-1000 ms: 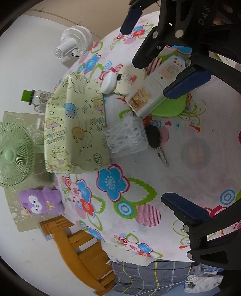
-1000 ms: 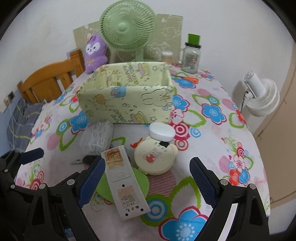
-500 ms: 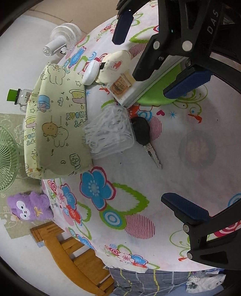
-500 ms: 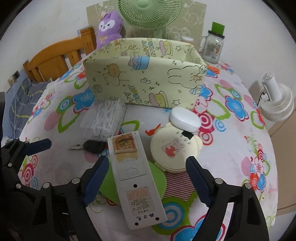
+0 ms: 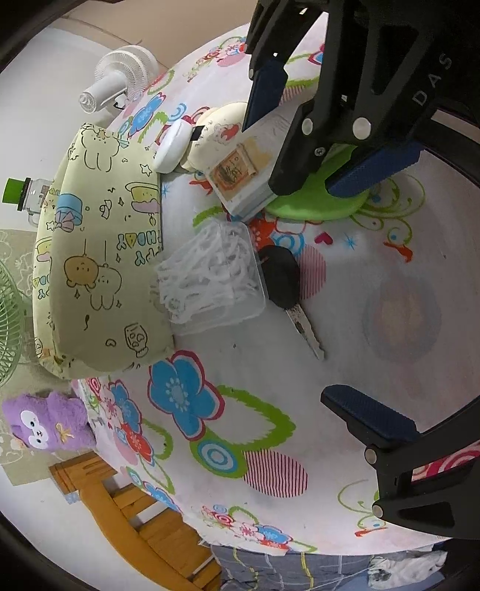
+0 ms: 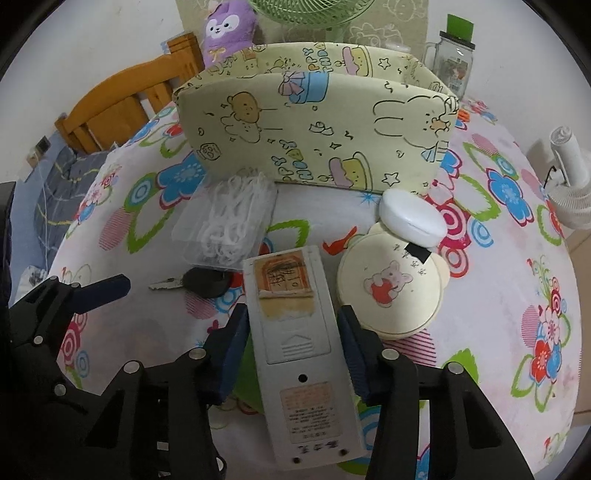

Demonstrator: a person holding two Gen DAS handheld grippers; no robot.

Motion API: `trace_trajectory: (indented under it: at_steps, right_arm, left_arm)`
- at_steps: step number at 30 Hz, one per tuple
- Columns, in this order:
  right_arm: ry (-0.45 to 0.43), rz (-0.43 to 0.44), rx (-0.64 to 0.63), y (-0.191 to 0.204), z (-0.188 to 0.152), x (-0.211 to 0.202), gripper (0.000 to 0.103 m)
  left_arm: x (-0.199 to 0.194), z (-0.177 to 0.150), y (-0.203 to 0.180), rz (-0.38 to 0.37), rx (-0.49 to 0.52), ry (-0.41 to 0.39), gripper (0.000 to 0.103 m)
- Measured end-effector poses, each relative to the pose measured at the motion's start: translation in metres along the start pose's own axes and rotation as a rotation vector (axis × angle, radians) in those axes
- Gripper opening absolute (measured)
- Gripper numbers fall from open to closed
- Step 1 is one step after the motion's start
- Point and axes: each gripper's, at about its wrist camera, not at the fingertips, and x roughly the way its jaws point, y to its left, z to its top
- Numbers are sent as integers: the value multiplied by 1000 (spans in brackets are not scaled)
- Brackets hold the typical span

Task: Organize rigid objects
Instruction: 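Grasp the white remote with the right tool while the left tool grasps the clear floss-pick box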

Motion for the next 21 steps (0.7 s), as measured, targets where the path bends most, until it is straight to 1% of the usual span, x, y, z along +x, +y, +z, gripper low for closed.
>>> trace_trajectory:
  at_steps: [3,6,12,18,21]
  right_arm:
    - [-1,-11,21,-8,5,-3,50]
    - [9,7,41,-17,11,-3,49]
    - [7,6,87,-31,25,-3,49]
    - [5,0,115,-43,39,1,49]
    - [11,-2,122,-46,42,2,49]
  left_arm:
    - [1,8,-3,-11,-5,-1,102]
    - [4,17,-7,-9,-11,3,102]
    - [8,35,-12,-10,-28,-3,102]
    - [14,52,-14,12,-20,-11,102]
    - [21,58,-12,24,-28,-1,102]
